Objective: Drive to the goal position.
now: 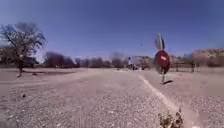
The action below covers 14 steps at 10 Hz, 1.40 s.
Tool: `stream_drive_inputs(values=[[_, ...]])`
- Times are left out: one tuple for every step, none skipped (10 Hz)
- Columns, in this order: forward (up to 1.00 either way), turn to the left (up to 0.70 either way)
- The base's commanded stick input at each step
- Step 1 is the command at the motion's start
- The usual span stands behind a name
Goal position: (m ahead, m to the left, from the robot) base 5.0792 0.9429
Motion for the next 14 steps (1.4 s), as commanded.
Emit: stream_drive_inputs(values=[[0.70,0.00],[0.70,0.05],[0.70,0.21],[0.70,0.31],[0.70,0.16],[0.70,0.01],[0.70,0.00],[0.70,0.00],[0.70,0.00],[0.70,0.00],[0.70,0.00],[0.70,0.00],[0.70,0.00],[0.70,0.00]])
